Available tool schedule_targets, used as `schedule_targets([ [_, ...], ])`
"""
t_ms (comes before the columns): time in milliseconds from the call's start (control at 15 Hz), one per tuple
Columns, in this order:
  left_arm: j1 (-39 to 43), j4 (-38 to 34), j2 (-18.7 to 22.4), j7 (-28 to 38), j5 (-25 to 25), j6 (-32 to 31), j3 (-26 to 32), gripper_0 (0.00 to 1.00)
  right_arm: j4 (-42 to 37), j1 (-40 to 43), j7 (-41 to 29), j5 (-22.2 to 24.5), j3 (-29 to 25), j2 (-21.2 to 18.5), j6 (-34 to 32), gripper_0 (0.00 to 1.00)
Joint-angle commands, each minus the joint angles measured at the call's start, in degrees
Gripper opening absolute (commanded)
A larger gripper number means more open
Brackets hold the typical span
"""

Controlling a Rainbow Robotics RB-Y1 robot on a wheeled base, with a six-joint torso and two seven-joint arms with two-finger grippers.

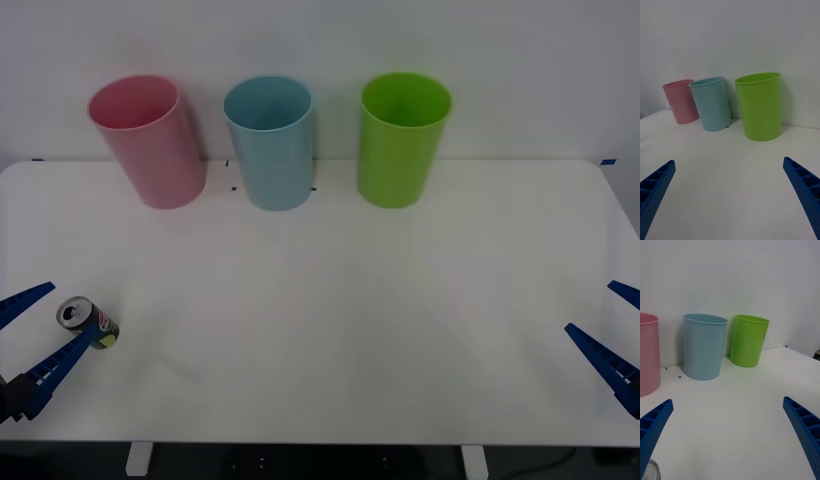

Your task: Grasp the object on the table and drop it into the matching bin: aluminum can to the light blue bin, PET bottle to the pink bin.

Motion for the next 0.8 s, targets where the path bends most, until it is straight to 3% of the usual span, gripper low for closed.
schedule_targets([
  [67,0.00,0.00,0.00,0.00,0.00,0.00,0.00,1.00,0.00,0.00,0.00,0.00,0.00,0.00,0.00,1.00],
  [133,-0.14,0.96,-1.99,-0.17,-0.46,-0.05,-1.00,1.00,0.00,0.00,0.00,0.00,0.00,0.00,0.00,1.00],
  [800,3.12,0.61,-1.99,-3.16,2.00,0.04,-0.38,1.00,0.00,0.00,0.00,0.00,0.00,0.00,0.00,1.00],
])
